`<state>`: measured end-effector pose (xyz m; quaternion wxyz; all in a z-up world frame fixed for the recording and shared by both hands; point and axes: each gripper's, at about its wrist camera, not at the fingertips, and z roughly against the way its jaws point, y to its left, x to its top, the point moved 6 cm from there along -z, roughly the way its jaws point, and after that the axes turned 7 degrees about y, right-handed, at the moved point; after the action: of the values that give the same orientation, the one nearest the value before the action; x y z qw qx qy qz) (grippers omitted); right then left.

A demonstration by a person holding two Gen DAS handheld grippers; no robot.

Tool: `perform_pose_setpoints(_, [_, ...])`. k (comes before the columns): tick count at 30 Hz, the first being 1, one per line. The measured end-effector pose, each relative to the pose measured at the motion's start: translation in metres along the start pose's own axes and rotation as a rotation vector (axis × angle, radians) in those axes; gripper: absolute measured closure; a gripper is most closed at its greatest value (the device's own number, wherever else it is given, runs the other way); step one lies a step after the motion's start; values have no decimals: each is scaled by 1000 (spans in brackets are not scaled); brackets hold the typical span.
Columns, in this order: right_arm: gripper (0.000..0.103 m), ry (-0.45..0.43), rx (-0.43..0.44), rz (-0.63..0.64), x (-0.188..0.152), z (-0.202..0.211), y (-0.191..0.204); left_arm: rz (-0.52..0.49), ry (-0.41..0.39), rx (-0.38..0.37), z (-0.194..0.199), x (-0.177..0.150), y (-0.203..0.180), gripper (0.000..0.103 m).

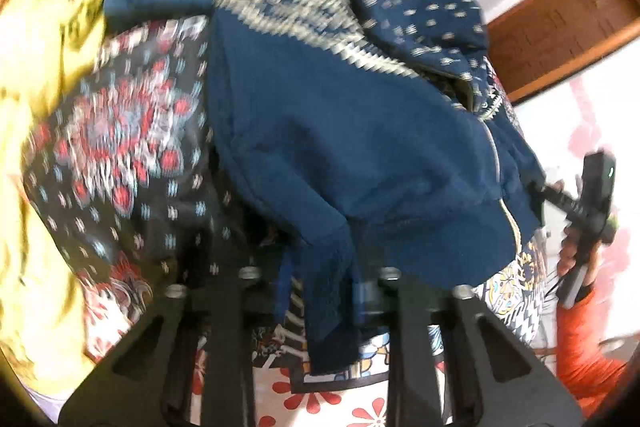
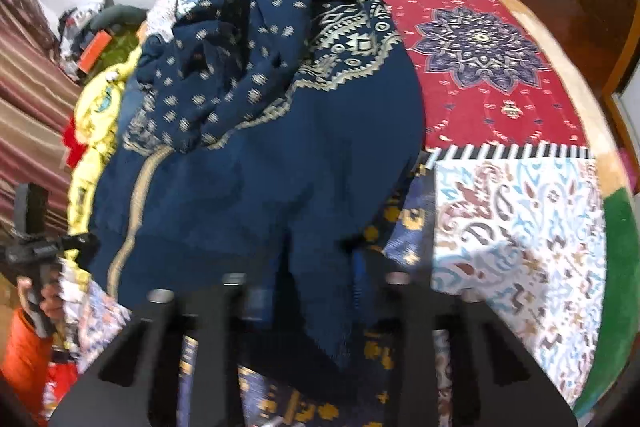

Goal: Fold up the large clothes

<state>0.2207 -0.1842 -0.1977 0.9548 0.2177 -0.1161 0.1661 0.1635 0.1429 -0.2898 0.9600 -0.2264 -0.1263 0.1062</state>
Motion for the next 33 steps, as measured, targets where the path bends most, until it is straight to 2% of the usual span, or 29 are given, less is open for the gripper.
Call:
perform_pose_setpoints(4, [94, -64, 1, 59, 16, 18, 16, -63, -107, 29, 30, 20, -18, 89])
perform_pose_setpoints(11, [95, -234, -8, 162, 69, 67, 48, -119, -319, 15, 98, 95, -46, 90])
perform_pose_setpoints(15, [95, -318, -30, 192, 115, 86, 57, -104, -431, -4, 126, 146, -50, 90])
perform_pose_setpoints(19, [96, -376, -43, 187, 166, 86, 57, -55, -504, 58, 128, 199, -37, 90])
perform_pose_setpoints(24, [96, -362, -87, 137, 234, 51, 47, 53, -482, 152, 90, 266, -4, 90])
perform_pose_setpoints(27, [96, -323, -125, 113, 263, 20, 34, 96, -450, 214, 57, 298, 19, 90])
perform_pose_setpoints(33, [95, -219, -165, 53, 291, -47, 4, 140, -342, 257, -16, 323, 58, 89])
